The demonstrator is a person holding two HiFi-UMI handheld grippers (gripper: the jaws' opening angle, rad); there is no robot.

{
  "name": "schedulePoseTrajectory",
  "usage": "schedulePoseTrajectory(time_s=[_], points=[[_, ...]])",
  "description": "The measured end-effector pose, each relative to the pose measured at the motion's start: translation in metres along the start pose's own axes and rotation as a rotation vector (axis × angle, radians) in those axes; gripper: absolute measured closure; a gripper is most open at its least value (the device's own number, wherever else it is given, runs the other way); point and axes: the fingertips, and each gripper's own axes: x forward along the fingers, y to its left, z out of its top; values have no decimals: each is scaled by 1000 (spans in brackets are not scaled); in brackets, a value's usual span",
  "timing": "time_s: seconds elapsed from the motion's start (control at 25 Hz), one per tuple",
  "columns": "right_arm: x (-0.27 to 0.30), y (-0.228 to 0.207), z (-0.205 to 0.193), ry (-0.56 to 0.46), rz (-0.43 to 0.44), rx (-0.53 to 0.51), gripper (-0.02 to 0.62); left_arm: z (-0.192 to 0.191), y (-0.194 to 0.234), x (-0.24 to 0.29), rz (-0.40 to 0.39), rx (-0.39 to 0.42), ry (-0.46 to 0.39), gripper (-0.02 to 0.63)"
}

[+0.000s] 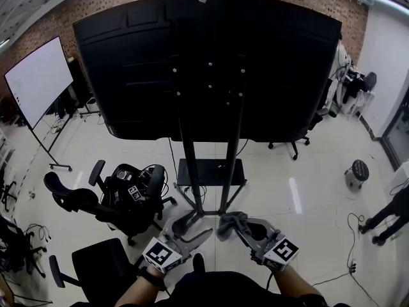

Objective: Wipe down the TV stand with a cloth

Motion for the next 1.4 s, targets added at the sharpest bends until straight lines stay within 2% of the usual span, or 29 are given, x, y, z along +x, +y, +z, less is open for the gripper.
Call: schedulePoseTrajectory(time_s=[0.24, 0.48, 0.88, 1.0, 1.2, 1.4], points=[[66, -42, 15, -12, -40, -31, 566, 22, 74, 19, -59, 42, -32, 273], [114, -69, 27, -37, -86, -50, 566, 33, 124, 30, -114, 54, -43, 273], [146, -97, 60, -63, -58, -120, 565, 49, 159, 57, -150, 70, -59, 272], [154, -108, 81, -64, -38, -200, 565, 62, 165, 70, -145, 99, -77, 272], [162, -128, 133, -96, -21, -364, 565, 105, 177, 92, -150, 166, -128, 272], [173, -140, 195, -125, 27, -539, 565, 168, 185, 111, -170, 271, -198, 272]])
